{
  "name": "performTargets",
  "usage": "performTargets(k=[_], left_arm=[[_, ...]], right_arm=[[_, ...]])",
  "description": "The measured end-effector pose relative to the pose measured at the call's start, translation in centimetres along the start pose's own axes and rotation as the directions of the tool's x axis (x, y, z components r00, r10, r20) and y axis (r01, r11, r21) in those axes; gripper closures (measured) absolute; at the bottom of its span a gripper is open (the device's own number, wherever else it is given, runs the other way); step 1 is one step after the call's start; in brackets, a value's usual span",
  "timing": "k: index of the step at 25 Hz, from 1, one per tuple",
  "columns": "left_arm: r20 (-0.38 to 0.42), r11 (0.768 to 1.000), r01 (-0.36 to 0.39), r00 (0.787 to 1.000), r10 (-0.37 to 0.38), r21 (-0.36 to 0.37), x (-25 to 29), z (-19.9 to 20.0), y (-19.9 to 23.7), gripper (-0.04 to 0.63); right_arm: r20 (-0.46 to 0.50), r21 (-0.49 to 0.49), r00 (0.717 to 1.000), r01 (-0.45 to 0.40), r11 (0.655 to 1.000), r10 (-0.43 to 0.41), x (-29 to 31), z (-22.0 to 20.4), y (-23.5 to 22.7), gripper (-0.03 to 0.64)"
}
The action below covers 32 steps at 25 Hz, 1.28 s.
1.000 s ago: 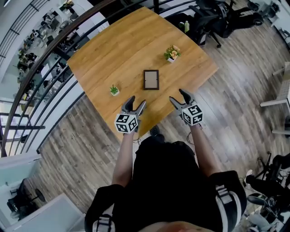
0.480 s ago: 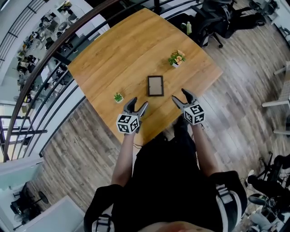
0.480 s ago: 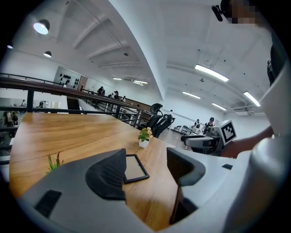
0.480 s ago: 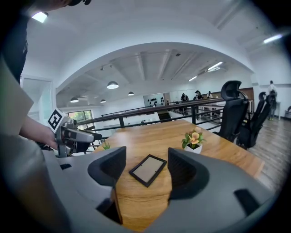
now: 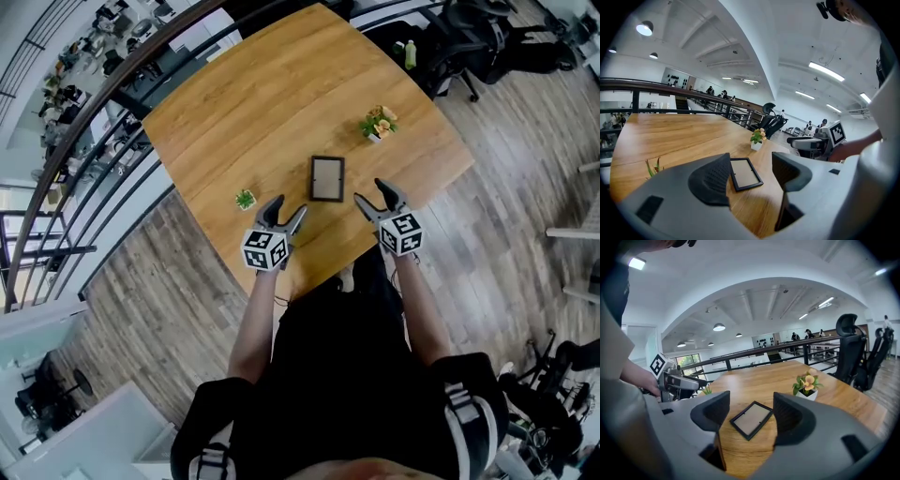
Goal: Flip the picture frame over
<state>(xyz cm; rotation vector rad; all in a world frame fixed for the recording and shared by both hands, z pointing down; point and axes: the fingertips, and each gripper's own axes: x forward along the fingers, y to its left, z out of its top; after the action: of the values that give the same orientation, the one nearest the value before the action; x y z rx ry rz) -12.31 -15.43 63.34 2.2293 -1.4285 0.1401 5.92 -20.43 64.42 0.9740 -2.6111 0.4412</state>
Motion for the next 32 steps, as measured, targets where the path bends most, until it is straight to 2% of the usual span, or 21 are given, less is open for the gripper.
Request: performTargets(k=[6,18,21,26,32], left_arm=[[-0.039,0.997,-0.06,0.998,0.058,-0.045,1.8,-1.6,1.3,0.295],[-0.095,0.982,-0.128,0.989,0.115,-0.142,5.5,-5.0,2.9,0.296],[-0.115,0.979,-0.146,0.985,0.13,-0.142,6.6,-6.0,3.5,0.296],[-0.152,0.962,-0.225,0.968,0.202,-0.157,8.1,-8.2,5.7,0.31],[-0.199,0.961,-0.246,0.955,0.218,-0.129,9.3,-9.8,6.2,0.322]], right_arm=[[-0.037,0.009,0.999,-0.036,0.999,0.036,1.1,-0.8,-1.3,0.316],[-0.079,-0.027,0.994,-0.073,0.997,0.071,1.8,-1.0,-3.8,0.336],[-0.096,-0.029,0.993,-0.068,0.997,0.065,1.3,-1.5,-4.8,0.337],[-0.119,-0.017,0.992,-0.042,0.999,0.04,0.4,-2.1,-7.0,0.337],[-0.146,-0.015,0.989,-0.03,0.999,0.027,0.1,-2.9,-8.6,0.339]])
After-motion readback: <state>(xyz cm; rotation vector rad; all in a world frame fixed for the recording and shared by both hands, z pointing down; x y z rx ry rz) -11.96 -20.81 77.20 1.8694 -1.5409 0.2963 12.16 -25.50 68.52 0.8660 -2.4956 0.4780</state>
